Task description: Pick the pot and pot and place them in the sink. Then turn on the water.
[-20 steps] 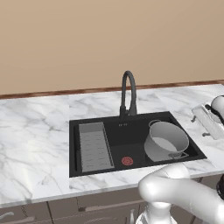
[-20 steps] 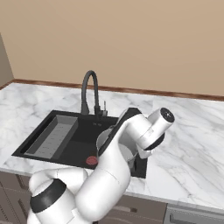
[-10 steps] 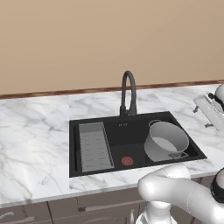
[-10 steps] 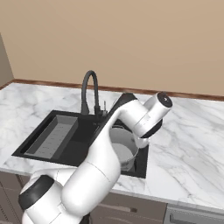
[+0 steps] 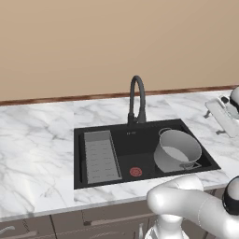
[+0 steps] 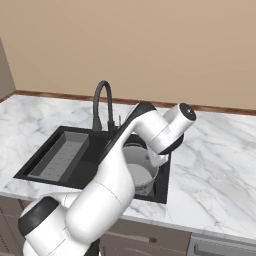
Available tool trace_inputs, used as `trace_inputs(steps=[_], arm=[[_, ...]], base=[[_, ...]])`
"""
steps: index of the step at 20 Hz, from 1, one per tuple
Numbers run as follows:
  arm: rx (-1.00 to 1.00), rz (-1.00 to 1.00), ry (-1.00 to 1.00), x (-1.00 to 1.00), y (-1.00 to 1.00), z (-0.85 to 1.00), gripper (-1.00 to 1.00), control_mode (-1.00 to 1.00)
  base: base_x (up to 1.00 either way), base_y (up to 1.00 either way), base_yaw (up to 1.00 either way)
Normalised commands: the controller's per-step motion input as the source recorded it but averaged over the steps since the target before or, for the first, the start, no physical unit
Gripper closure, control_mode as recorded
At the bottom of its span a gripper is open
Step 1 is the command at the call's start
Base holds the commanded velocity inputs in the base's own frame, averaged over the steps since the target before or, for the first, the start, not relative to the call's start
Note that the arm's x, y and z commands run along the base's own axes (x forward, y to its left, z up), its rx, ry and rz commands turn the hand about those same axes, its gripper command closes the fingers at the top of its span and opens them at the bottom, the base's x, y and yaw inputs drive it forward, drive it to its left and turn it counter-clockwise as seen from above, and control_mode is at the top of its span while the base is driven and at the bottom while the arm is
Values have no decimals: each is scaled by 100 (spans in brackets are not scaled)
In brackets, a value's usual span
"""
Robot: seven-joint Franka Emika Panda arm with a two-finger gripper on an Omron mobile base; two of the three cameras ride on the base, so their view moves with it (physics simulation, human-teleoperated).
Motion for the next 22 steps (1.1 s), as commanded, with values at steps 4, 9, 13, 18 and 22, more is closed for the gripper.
trace_inputs(steps=[4, 9, 13, 18, 22], arm=[[11, 0, 2, 0, 36, 6, -100, -100], [8, 0, 6, 6, 46, 9, -100, -100], [4, 0, 18, 21, 44, 16, -100, -100], [4, 0, 19, 27, 29, 22, -100, -100], [5, 0, 26, 30, 16, 24, -100, -100]], base=[[0, 0, 0], [0, 0, 0], [0, 0, 0], [0, 0, 0], [0, 0, 0]])
